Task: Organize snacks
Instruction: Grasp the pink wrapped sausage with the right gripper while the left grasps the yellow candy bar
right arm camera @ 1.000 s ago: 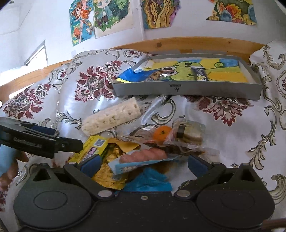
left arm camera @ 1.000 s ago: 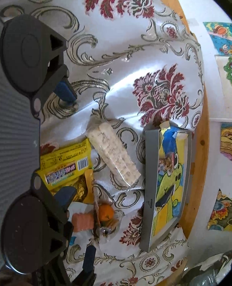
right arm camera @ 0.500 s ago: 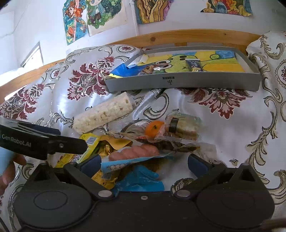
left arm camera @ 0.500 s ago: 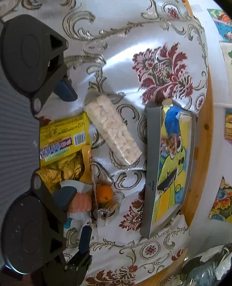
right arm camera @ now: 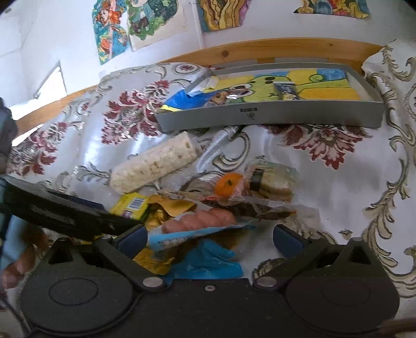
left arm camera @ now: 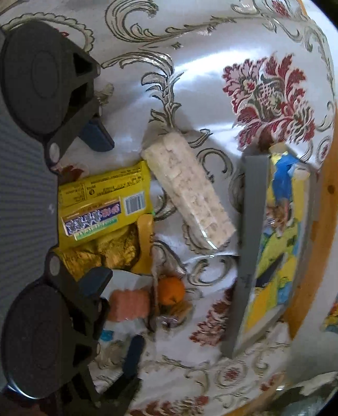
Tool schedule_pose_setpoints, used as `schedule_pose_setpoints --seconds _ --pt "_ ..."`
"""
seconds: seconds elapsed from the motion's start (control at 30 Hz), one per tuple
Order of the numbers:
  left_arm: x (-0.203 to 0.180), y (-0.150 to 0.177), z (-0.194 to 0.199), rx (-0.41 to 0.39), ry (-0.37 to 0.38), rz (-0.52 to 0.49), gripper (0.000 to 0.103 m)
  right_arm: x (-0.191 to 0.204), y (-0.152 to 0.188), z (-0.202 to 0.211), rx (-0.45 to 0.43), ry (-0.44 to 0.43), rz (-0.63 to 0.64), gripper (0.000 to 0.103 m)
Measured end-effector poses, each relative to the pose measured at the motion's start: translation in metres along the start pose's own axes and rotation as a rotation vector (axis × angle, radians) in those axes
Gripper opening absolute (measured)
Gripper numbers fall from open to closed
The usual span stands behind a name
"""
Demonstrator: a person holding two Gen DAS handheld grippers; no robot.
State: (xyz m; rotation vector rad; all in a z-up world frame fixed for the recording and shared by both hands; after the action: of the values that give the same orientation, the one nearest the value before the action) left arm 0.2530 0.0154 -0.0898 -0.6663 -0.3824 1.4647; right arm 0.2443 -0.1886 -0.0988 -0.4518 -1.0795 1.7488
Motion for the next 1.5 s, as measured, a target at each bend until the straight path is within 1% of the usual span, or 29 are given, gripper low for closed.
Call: schedule_pose_setpoints --seconds 0.03,0.1,0.17,0.2,0.3,0.37,0.4,0.47,0.53,0.57,0.6,0.67,0.77,0.93,1.0,1.07,1.2,1.23,1.27,1.3,1.33,1.37,1.4,1.43,1.47,1.5 --pt "-0.001 0.0 -0.003 0.016 -0.007 -0.017 0.094 -0.001 -0.001 0.001 0.0 -0.011 -0.006 0.102" --pt "-0.001 0.0 -0.004 0.023 -0.004 -0.031 0.094 -0.005 -0.005 0.004 0.001 -0.041 -0.032 0.102" --pt "-0.002 0.0 -0.005 0.029 0.001 -0.032 0.094 -0.01 -0.009 0.007 0.004 -0.076 -0.077 0.096" --pt "-0.002 -0.001 -0.006 0.031 0.005 -0.031 0.094 -0.013 -0.011 0.007 0.012 -0.096 -0.106 0.095" --pt "-0.001 -0.002 -0.008 0.035 0.017 -0.035 0.087 -0.017 -0.014 0.01 0.028 -0.134 -0.157 0.089" --pt "0.0 -0.002 -0.007 0.035 0.029 -0.039 0.081 -0.018 -0.014 0.012 0.044 -0.152 -0.173 0.077" --pt "0.001 -0.002 -0.007 0.034 0.035 -0.041 0.079 -0.018 -0.015 0.012 0.053 -0.162 -0.183 0.073" --pt "0.003 -0.001 -0.006 0.034 0.055 -0.039 0.07 -0.017 -0.015 0.012 0.069 -0.176 -0.193 0.065" --pt "0.005 0.0 -0.005 0.035 0.07 -0.022 0.067 -0.016 -0.014 0.011 0.084 -0.183 -0.188 0.059" --pt "0.006 0.0 -0.005 0.035 0.067 -0.02 0.062 -0.015 -0.014 0.01 0.088 -0.179 -0.184 0.059" --pt "0.007 0.0 -0.005 0.036 0.058 -0.019 0.059 -0.014 -0.014 0.008 0.092 -0.175 -0.179 0.059" --pt "0.012 -0.001 -0.007 0.041 0.069 -0.005 0.058 -0.013 -0.016 0.004 0.105 -0.177 -0.178 0.06" --pt "0.014 -0.002 -0.008 0.044 0.074 0.012 0.058 -0.015 -0.02 -0.004 0.116 -0.193 -0.203 0.063" --pt "0.016 -0.003 -0.01 0.046 0.085 0.021 0.059 -0.021 -0.025 -0.018 0.115 -0.219 -0.29 0.067" --pt "0.016 -0.003 -0.011 0.049 0.09 0.021 0.06 -0.025 -0.026 -0.022 0.122 -0.227 -0.346 0.068" --pt "0.016 -0.003 -0.011 0.051 0.094 0.014 0.061 -0.03 -0.026 -0.027 0.125 -0.241 -0.429 0.073" --pt "0.016 -0.003 -0.012 0.056 0.103 0.008 0.065 -0.033 -0.026 -0.032 0.125 -0.224 -0.485 0.072" --pt "0.015 -0.004 -0.013 0.059 0.103 0.005 0.066 -0.033 -0.026 -0.033 0.124 -0.215 -0.492 0.069" --pt "0.014 -0.005 -0.014 0.062 0.103 0.005 0.067 -0.033 -0.025 -0.034 0.126 -0.2 -0.495 0.06" --pt "0.014 -0.005 -0.014 0.063 0.102 0.007 0.067 -0.032 -0.024 -0.035 0.128 -0.181 -0.492 0.056" --pt "0.013 -0.005 -0.014 0.064 0.101 0.008 0.067 -0.033 -0.022 -0.035 0.127 -0.159 -0.491 0.046" --pt "0.013 -0.005 -0.014 0.065 0.099 0.007 0.067 -0.034 -0.021 -0.034 0.128 -0.142 -0.495 0.041" --pt "0.013 -0.005 -0.014 0.065 0.097 0.004 0.067 -0.035 -0.019 -0.034 0.126 -0.143 -0.509 0.039" --pt "0.013 -0.005 -0.014 0.065 0.095 0.003 0.065 -0.037 -0.017 -0.034 0.125 -0.142 -0.53 0.031" --pt "0.013 -0.005 -0.013 0.067 0.089 0.0 0.061 -0.038 -0.016 -0.033 0.126 -0.145 -0.545 0.031" --pt "0.013 -0.005 -0.013 0.069 0.08 0.0 0.059 -0.039 -0.015 -0.033 0.125 -0.149 -0.55 0.031"
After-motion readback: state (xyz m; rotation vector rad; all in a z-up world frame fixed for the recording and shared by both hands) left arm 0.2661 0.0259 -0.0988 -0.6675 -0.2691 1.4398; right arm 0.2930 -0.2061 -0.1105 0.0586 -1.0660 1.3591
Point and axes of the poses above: each gripper's, at about its wrist camera, not at the fingertips, and z roughly against the way its jaws point, x to its left, y to its underside, the point moved 3 cm from there along -z, roughly the way its jaws point, and after that the axes turned 3 degrees about z, right-handed, at the moved point
